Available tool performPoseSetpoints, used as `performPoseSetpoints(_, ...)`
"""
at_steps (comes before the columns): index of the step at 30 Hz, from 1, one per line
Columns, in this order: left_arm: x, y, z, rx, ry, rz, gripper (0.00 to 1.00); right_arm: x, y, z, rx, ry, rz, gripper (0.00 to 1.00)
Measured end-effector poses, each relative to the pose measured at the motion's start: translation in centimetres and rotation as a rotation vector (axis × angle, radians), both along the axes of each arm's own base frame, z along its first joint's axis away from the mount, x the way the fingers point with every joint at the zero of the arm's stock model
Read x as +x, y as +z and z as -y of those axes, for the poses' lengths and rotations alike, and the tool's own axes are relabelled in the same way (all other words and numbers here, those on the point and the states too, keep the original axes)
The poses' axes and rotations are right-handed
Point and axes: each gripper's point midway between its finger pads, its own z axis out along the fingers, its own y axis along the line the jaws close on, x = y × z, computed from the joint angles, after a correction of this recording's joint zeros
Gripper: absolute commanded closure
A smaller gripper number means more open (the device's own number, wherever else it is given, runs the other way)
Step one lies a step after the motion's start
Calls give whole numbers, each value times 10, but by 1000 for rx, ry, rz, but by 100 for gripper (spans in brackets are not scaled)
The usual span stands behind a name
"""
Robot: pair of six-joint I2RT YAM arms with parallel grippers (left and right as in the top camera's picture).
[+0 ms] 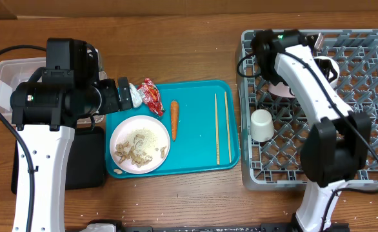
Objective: Sort waste into correct bins and load items into the dishwasher
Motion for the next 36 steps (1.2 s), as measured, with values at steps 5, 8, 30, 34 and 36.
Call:
performPoseSetpoints(5,0,0,0,0,0,0,0,-7,50,-47,257,113,122,35)
performPoseSetpoints(8,0,0,0,0,0,0,0,-18,68,-97,482,268,129,43)
performPoseSetpoints(30,0,0,0,0,0,0,0,-117,-166,-262,1059,500,-359,59)
performPoseSetpoints(34,0,0,0,0,0,0,0,-122,-188,-259,1064,511,-354,59)
performPoseSetpoints(36,0,0,0,0,0,0,0,-127,-197,-256,1063,509,-360,63)
